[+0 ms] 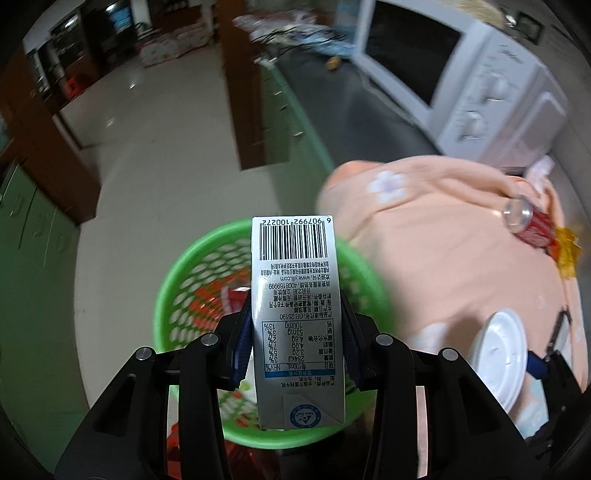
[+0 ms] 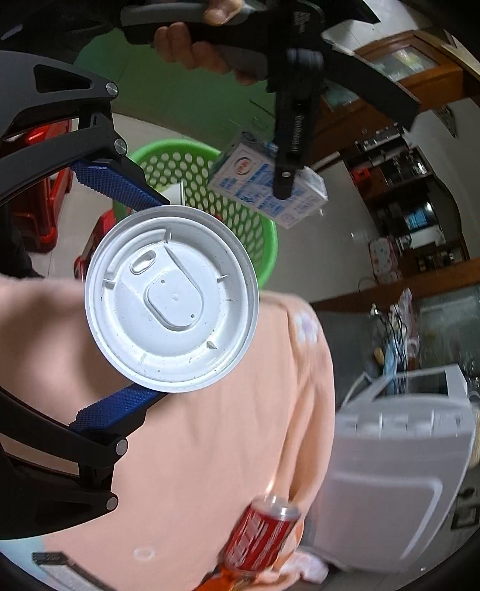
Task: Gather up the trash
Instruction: 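Carry the lid and milk carton over the green basket, then open the left gripper over the basket while the right gripper releases the lid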
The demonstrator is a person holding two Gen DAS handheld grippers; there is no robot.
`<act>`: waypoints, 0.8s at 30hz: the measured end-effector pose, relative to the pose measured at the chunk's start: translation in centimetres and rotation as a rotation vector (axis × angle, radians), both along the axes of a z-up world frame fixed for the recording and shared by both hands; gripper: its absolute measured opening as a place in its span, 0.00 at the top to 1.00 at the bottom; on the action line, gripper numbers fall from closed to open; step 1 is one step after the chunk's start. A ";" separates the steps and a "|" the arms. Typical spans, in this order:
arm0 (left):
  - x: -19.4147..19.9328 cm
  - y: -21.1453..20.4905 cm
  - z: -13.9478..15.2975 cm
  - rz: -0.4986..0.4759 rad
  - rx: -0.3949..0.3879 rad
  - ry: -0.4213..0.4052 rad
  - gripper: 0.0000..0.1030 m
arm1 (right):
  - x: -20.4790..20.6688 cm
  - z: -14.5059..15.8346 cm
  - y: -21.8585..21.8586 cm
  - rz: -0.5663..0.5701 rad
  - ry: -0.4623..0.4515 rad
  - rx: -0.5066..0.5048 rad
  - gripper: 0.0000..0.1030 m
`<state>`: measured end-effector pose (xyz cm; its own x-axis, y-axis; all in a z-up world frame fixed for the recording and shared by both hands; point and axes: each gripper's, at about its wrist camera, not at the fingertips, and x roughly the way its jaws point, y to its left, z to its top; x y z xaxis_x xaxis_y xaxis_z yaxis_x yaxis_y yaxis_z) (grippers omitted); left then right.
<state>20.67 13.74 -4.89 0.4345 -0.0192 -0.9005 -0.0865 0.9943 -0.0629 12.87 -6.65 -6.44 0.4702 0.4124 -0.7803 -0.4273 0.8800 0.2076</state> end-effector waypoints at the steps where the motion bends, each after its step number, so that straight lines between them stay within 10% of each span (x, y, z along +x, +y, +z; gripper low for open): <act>1: 0.0 0.6 -0.4 0.010 0.004 0.010 0.60 | 0.2 -0.1 0.5 0.006 0.006 0.003 0.15; 14: 0.3 5.0 -2.7 0.093 0.007 0.069 0.60 | 4.2 -2.0 6.4 0.087 0.071 0.050 0.12; 24: 1.6 3.1 -3.6 0.057 -0.013 0.101 0.53 | 3.7 -1.5 3.2 0.033 0.049 0.035 0.11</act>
<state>22.27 16.85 -8.53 0.3422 -0.0090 -0.9396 -0.1491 0.9868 -0.0638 16.56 -3.50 -7.91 0.4176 0.4545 -0.7868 -0.4447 0.8573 0.2592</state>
